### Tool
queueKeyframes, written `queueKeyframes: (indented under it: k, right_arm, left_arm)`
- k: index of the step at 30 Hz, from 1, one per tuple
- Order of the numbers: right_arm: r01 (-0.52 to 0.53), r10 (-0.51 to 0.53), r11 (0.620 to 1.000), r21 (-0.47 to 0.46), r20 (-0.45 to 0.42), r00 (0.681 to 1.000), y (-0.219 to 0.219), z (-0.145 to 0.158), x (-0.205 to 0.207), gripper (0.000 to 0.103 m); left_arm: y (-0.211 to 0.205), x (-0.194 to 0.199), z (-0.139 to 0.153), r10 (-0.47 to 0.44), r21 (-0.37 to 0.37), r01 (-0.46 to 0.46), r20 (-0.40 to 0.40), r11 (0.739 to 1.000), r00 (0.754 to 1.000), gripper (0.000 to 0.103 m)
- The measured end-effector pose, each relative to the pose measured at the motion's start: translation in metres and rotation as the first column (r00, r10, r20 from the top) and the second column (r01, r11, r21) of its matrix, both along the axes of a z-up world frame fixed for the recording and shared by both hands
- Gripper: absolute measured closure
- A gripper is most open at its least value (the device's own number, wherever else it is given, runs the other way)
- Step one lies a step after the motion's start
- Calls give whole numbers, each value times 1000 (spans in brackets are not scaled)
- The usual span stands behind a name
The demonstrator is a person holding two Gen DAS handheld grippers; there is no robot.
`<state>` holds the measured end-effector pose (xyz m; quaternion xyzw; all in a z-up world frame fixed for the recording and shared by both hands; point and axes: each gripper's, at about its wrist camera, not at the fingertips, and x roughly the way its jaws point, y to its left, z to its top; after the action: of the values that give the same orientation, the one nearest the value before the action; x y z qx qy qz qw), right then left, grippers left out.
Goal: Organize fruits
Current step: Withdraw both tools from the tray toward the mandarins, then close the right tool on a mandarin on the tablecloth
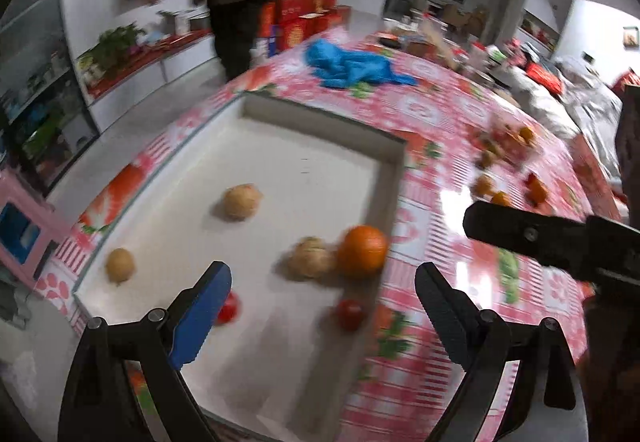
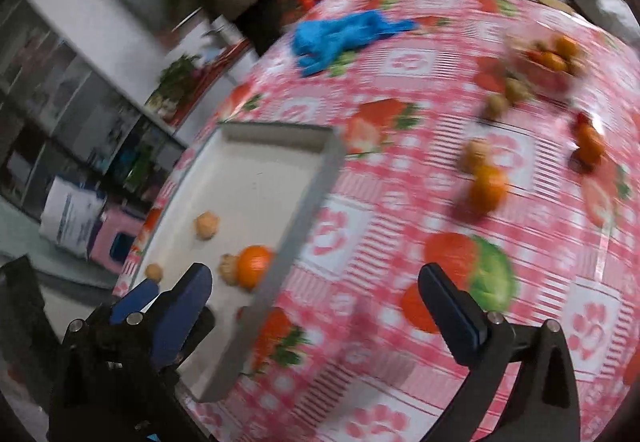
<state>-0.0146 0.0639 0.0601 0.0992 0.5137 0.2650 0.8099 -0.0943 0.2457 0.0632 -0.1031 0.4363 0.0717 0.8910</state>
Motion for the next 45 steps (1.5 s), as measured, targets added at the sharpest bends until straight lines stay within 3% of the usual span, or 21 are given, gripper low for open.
queueKeyframes:
  k: [5, 9, 14, 17, 20, 25, 34, 39, 41, 45]
  right_arm:
    - [129, -128, 991, 21, -47, 991, -56, -7, 12, 0]
    - [214, -214, 977, 2, -37, 976, -100, -7, 22, 0]
    - [385, -386, 922, -50, -8, 923, -169, -5, 40, 0]
    - [459, -459, 887, -58, 7, 888, -201, 0, 50, 0]
    - [487, -487, 870, -84, 18, 873, -219, -1, 60, 0]
    - [461, -465, 878, -130, -1, 885, -210, -23, 74, 0]
    - [414, -415, 885, -212, 42, 909, -172, -57, 101, 0]
    - [399, -378, 875, -274, 130, 917, -148, -59, 117, 1]
    - [404, -376, 873, -275, 151, 914, -143, -59, 123, 4]
    - [412, -364, 861, -298, 205, 909, -137, -54, 129, 35]
  left_arm:
    - [-42, 6, 13, -101, -7, 101, 0, 995, 995, 9]
    - [-65, 10, 29, -155, -29, 156, 16, 987, 988, 9]
    - [-80, 18, 56, -180, -43, 183, 61, 982, 982, 9]
    - [-86, 25, 67, -189, -42, 193, 85, 980, 978, 9]
    - [-90, 35, 81, -188, -38, 194, 119, 980, 975, 9]
    - [-96, 51, 82, -188, -10, 190, 104, 982, 977, 9]
    - [-95, 66, 36, -202, 29, 203, -38, 979, 979, 9]
    - [-95, 75, 13, -191, 27, 195, -100, 980, 976, 9]
    - [-96, 78, 7, -192, 29, 197, -116, 980, 974, 9]
    - [-99, 87, 7, -193, 45, 199, -114, 979, 975, 9]
